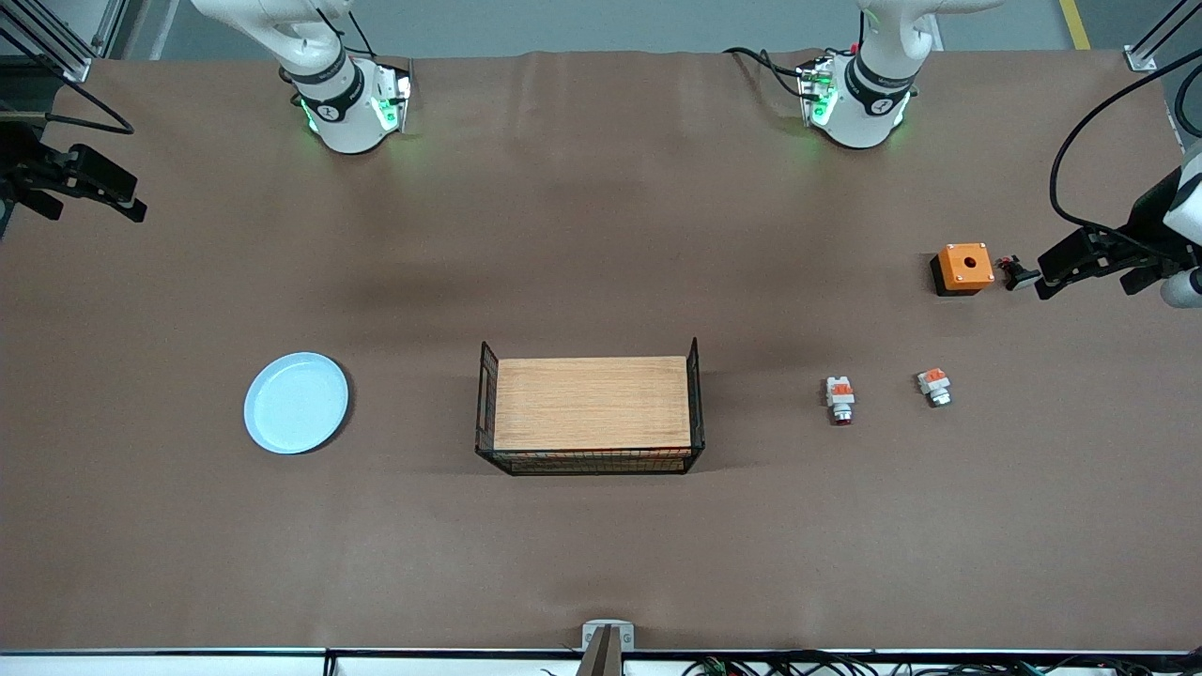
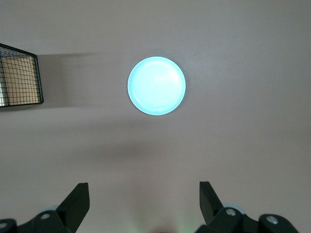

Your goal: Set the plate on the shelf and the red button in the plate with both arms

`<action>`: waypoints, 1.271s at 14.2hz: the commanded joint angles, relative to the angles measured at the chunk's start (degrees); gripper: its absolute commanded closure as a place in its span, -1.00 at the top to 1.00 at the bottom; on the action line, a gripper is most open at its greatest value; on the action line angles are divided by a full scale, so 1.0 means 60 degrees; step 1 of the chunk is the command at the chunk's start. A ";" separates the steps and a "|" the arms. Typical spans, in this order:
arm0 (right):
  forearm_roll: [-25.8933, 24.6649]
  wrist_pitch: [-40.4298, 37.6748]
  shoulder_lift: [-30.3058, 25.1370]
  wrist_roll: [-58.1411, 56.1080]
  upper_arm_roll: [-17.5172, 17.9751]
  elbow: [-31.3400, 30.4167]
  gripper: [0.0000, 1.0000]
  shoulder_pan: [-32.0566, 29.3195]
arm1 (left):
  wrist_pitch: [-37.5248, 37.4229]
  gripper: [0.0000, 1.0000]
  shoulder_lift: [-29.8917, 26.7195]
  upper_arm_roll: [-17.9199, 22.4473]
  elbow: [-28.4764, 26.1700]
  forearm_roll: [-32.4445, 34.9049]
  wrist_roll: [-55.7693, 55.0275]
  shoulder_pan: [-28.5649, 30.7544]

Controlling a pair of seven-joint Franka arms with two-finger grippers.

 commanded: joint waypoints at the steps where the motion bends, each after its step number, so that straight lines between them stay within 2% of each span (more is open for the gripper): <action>1: 0.0132 -0.0057 -0.0065 0.0223 -0.0038 -0.0073 1.00 0.0096 | -0.0134 1.00 -0.0018 -0.0023 0.0117 0.0090 0.0110 0.0004; 7: 0.0307 -0.0042 -0.0109 0.0282 -0.0038 -0.0263 1.00 0.0096 | -0.0192 1.00 0.0142 -0.0009 0.0087 0.0075 -0.0036 0.0034; 11: 0.0307 0.0017 -0.0109 0.0253 -0.0038 -0.0249 1.00 0.0096 | -0.0252 1.00 0.0537 -0.0023 -0.0555 -0.0027 -0.0080 0.0005; 14: 0.0293 -0.0056 -0.0109 0.0238 -0.0038 -0.0103 1.00 0.0081 | 0.1222 1.00 0.0612 -0.0140 -0.1928 -0.0042 -0.0138 -0.0069; 18: 0.0205 0.0002 0.0313 0.0121 -0.0052 -0.0073 1.00 0.0052 | 0.3392 0.99 0.0873 -0.0754 -0.3558 -0.0319 -0.0636 -0.0069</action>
